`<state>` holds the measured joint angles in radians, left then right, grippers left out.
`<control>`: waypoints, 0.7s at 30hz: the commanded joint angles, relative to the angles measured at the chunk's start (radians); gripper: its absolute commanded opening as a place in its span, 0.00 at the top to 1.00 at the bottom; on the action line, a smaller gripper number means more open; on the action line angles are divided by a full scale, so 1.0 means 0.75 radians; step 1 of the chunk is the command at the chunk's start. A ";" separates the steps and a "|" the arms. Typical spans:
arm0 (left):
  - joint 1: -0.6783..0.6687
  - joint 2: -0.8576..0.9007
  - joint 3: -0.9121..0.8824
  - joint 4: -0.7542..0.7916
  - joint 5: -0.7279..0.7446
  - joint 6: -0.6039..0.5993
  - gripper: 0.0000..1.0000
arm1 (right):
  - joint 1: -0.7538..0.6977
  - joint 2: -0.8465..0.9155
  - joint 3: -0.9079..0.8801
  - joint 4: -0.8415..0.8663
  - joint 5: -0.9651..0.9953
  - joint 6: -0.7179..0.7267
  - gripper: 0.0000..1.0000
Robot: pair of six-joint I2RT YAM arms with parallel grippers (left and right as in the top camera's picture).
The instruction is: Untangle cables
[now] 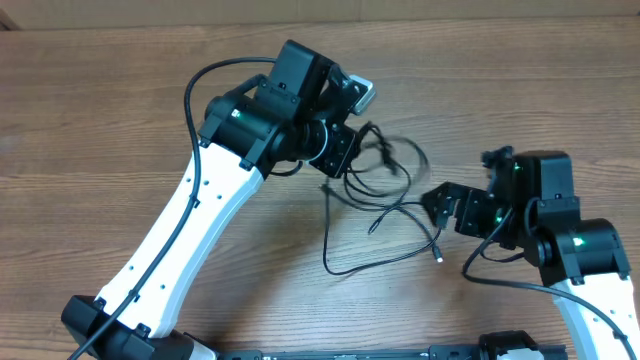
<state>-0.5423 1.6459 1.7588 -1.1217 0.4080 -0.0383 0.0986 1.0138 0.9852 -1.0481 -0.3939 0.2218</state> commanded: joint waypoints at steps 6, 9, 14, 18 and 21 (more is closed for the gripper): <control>-0.064 -0.004 0.014 0.066 0.575 0.093 0.96 | -0.004 -0.004 -0.004 0.196 -0.454 -0.251 0.00; -0.101 -0.004 0.014 0.116 0.761 0.095 0.96 | -0.004 -0.004 -0.004 0.257 -0.372 -0.191 0.00; -0.115 -0.005 0.014 0.213 1.078 0.132 0.96 | -0.004 0.015 -0.004 0.212 -0.065 -0.103 0.00; -0.095 -0.006 0.015 0.308 1.369 0.152 0.96 | -0.004 0.082 -0.005 0.074 0.261 0.001 0.00; -0.055 -0.007 0.015 0.326 1.440 0.152 0.96 | -0.004 0.137 -0.005 -0.010 0.390 0.030 0.00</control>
<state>-0.6182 1.6688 1.7542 -0.8890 1.2510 0.0467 0.1001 1.0607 0.9943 -1.0157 -0.3351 0.1989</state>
